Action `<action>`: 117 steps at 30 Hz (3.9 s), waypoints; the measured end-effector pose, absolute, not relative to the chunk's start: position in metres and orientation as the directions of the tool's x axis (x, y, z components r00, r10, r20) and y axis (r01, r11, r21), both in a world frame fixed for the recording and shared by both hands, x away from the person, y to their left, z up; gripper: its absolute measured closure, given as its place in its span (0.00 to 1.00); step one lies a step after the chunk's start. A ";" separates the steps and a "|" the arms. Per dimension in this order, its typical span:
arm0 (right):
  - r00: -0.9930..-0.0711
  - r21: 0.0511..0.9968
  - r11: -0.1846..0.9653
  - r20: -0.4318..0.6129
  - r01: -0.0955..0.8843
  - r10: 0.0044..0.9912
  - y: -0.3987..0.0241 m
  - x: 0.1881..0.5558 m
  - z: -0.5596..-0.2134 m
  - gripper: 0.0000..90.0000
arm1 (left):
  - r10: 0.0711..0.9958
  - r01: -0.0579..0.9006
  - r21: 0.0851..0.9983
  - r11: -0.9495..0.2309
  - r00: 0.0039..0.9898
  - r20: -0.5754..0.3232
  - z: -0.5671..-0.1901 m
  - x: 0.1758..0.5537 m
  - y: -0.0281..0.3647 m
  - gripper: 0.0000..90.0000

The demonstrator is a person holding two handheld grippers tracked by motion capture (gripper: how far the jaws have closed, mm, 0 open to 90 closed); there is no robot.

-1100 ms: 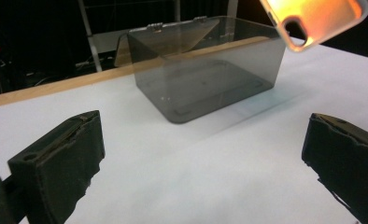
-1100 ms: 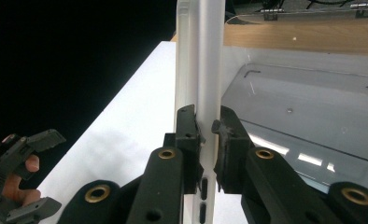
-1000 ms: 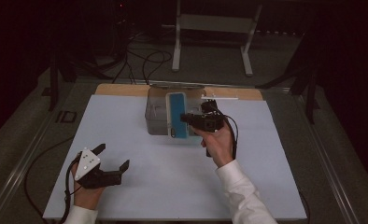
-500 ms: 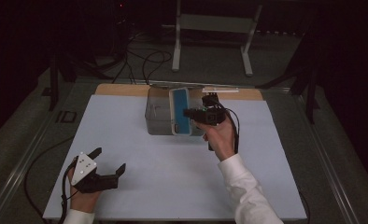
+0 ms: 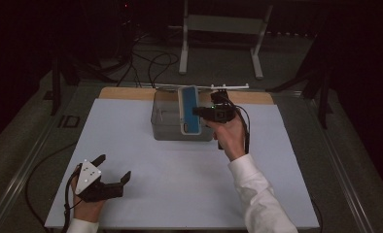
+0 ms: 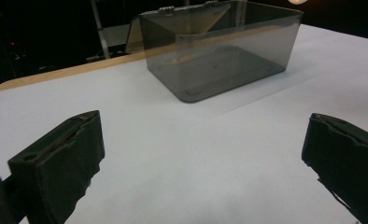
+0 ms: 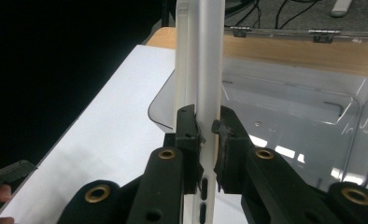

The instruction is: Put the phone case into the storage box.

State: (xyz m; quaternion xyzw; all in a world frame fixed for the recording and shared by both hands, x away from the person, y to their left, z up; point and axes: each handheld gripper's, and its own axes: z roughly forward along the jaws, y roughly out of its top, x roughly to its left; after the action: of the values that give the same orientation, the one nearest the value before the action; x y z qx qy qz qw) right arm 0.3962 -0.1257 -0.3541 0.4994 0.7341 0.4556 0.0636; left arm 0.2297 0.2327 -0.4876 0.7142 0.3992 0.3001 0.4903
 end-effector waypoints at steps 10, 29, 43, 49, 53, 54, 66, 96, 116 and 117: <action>-0.475 0.726 0.099 0.335 0.681 0.814 -0.126 0.409 -0.351 0.91 | 0.865 0.277 0.939 -0.203 0.501 0.039 -0.489 0.230 0.232 0.00; -0.437 0.713 0.121 0.279 0.691 0.855 -0.125 0.432 -0.351 0.91 | 0.866 0.276 0.940 -0.203 0.498 0.041 -0.490 0.230 0.231 0.00; -0.401 0.712 0.114 0.249 0.693 0.882 -0.128 0.444 -0.355 0.91 | 0.863 0.273 0.939 -0.211 0.503 0.048 -0.490 0.230 0.230 0.00; -0.385 0.710 0.115 0.233 0.695 0.893 -0.127 0.450 -0.355 0.91 | 0.861 0.271 0.939 -0.212 0.506 0.048 -0.490 0.230 0.229 0.00; -0.372 0.705 0.106 0.234 0.701 0.898 -0.127 0.453 -0.355 0.91 | 0.862 0.270 0.940 -0.210 0.504 0.048 -0.490 0.229 0.230 0.00; -0.371 0.705 0.108 0.230 0.701 0.900 -0.127 0.454 -0.356 0.91 | 0.862 0.270 0.940 -0.210 0.504 0.048 -0.490 0.229 0.230 0.00; -0.339 0.685 0.100 0.223 0.721 0.914 -0.126 0.463 -0.362 0.91 | 0.862 0.270 0.939 -0.211 0.505 0.049 -0.490 0.229 0.230 0.00; -0.284 0.649 0.093 0.197 0.755 0.938 -0.132 0.475 -0.370 0.91 | 0.860 0.268 0.940 -0.210 0.508 0.048 -0.490 0.229 0.228 0.00; -0.250 0.613 0.074 0.207 0.787 0.946 -0.134 0.483 -0.381 0.91 | 0.860 0.266 0.941 -0.211 0.508 0.049 -0.490 0.229 0.229 0.00; -0.252 0.611 0.077 0.206 0.788 0.946 -0.134 0.483 -0.381 0.91 | 0.860 0.266 0.940 -0.212 0.508 0.050 -0.490 0.229 0.228 0.00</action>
State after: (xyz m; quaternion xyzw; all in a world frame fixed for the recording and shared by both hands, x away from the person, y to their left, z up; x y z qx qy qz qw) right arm 0.4827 -0.1338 -0.3814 0.5990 0.7234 0.3205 0.1232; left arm 0.2289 0.2284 -0.4904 0.7169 0.3927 0.3030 0.4899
